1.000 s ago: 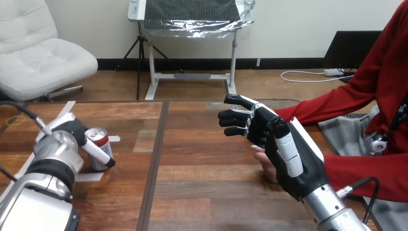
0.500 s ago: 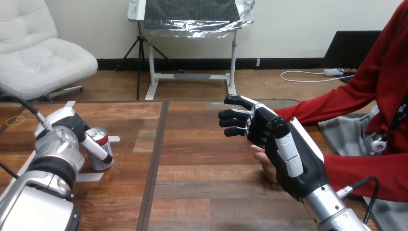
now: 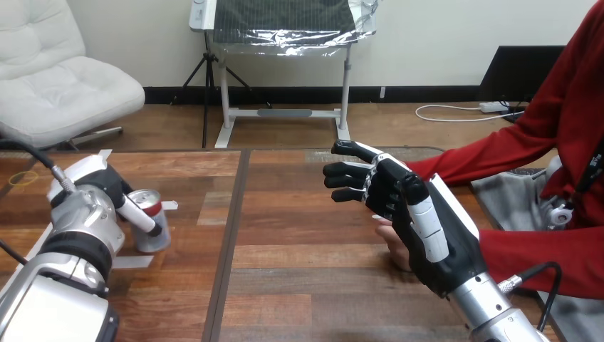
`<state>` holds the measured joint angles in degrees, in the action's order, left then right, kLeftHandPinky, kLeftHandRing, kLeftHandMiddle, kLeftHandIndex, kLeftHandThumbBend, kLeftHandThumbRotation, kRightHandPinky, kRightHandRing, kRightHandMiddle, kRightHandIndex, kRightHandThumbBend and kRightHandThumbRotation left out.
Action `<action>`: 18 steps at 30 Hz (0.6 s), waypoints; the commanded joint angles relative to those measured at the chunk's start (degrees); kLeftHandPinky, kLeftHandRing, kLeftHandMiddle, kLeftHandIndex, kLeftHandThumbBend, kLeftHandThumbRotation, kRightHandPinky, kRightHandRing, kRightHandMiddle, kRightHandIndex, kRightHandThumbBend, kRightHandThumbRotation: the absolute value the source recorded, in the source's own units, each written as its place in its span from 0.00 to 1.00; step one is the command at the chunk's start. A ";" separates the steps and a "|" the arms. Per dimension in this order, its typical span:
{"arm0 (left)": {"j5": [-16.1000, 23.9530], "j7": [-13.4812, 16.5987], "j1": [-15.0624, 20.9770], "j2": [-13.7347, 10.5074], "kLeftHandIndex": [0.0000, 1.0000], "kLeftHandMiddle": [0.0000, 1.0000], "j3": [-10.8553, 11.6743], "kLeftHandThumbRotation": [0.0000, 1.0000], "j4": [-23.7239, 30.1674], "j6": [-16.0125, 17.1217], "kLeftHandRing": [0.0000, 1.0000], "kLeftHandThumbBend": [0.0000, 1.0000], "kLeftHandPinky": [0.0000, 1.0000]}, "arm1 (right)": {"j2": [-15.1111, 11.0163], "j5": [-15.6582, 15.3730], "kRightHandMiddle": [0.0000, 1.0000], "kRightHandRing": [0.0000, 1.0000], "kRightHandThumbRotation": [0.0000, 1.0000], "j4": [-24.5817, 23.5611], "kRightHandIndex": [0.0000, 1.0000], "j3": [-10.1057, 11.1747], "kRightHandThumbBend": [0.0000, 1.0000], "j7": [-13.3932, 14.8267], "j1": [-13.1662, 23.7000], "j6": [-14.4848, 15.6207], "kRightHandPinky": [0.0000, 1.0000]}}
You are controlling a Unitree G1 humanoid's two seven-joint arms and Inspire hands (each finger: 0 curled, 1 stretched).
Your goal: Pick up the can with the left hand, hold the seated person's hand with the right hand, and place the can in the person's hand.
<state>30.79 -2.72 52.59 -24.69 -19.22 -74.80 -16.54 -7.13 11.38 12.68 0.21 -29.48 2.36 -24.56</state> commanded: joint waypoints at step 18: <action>0.06 2.08 3.58 -1.00 0.74 0.38 0.06 0.00 2.08 0.92 0.26 0.67 0.16 | -0.48 0.62 0.76 0.76 1.00 -1.94 0.83 0.32 0.82 0.24 3.59 -0.41 0.73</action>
<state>30.76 -2.10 52.59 -24.69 -19.17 -74.76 -16.35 -7.13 11.38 12.68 0.20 -29.47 2.36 -24.56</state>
